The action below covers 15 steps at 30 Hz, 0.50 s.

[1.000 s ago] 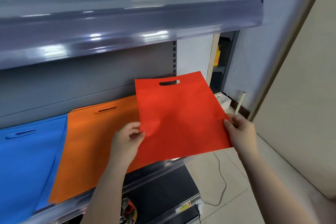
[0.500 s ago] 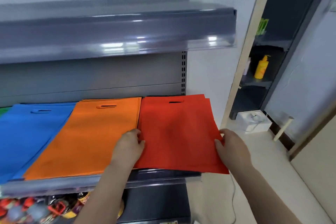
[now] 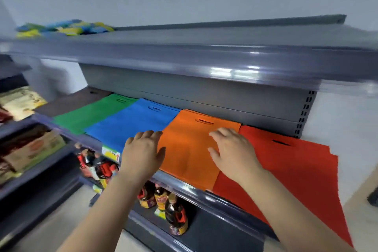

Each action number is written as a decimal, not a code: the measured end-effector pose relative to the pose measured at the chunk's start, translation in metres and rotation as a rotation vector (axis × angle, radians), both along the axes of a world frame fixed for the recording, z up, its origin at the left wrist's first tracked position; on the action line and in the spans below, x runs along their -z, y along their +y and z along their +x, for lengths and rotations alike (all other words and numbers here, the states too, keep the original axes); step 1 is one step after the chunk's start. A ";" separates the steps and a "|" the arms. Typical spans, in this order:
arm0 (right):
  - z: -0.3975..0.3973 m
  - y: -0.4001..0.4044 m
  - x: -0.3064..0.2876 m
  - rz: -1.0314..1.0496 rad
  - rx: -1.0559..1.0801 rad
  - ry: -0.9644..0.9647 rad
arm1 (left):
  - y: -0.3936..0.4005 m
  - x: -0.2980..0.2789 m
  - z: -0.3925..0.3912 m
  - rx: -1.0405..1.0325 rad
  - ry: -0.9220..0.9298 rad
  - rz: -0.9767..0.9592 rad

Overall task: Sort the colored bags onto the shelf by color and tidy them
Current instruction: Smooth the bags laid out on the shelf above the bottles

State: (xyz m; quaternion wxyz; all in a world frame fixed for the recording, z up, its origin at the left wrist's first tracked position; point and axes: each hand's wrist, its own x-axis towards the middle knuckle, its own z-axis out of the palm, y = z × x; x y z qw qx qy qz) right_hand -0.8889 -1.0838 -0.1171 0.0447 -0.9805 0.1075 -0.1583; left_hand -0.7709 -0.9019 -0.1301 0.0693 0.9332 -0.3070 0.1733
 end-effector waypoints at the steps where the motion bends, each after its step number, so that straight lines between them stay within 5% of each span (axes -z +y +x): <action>1: 0.018 0.016 -0.008 -0.011 -0.069 -0.015 | 0.019 -0.006 0.008 -0.041 -0.030 -0.004; 8: 0.138 0.153 -0.061 -0.111 -0.478 -0.099 | 0.162 -0.058 0.062 -0.355 -0.151 -0.031; 15: 0.236 0.299 -0.094 -0.169 -0.667 -0.156 | 0.311 -0.101 0.117 -0.575 -0.204 0.052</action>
